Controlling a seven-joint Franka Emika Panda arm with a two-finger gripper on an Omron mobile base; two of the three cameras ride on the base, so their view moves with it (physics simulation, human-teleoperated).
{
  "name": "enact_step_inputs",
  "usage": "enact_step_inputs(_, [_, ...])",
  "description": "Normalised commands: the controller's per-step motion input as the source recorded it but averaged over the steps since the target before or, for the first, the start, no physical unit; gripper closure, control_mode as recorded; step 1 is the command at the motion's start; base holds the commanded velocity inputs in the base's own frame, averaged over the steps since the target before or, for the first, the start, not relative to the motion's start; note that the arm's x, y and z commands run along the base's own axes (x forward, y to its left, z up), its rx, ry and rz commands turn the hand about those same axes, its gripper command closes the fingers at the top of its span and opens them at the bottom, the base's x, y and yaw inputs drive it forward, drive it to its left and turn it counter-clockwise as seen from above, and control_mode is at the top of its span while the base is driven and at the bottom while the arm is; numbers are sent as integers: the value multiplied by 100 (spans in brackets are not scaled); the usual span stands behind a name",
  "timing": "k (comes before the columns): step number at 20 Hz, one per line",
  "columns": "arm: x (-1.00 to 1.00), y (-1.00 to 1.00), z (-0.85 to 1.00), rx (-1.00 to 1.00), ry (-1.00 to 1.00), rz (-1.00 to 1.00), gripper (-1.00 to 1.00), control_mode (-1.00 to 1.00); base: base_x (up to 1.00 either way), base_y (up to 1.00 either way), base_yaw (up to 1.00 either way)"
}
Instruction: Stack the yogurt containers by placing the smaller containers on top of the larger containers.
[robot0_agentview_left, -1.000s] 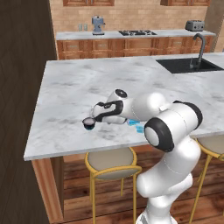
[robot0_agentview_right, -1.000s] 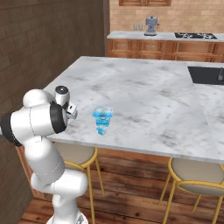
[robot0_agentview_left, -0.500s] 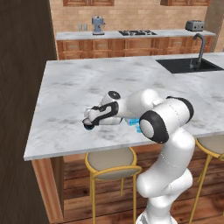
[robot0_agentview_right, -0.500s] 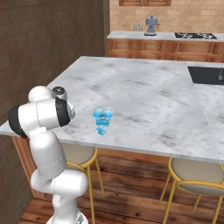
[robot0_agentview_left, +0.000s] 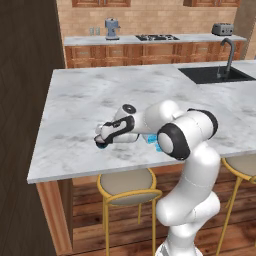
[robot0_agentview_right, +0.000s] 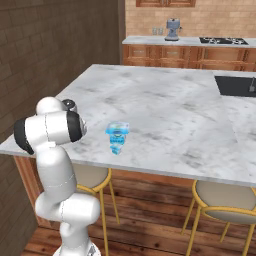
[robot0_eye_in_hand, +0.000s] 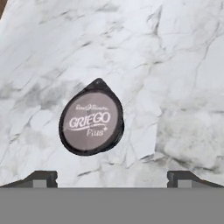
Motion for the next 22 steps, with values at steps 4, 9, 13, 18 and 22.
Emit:
enact_step_inputs(4, [25, 0, -14, 0, 0, 0, -100, -100, 0, 0, 0])
enact_step_inputs(9, [27, 3, -15, 0, 0, -3, -100, -100, 0, 0, 0])
enact_step_inputs(13, [19, 8, -18, 0, 0, -3, -100, -100, 0, 0, 0])
enact_step_inputs(18, [13, 11, -16, 1, 0, -3, -100, -100, 0, 0, 0])
enact_step_inputs(22, [19, 14, -13, 0, 0, -2, -100, -100, 0, 0, 0])
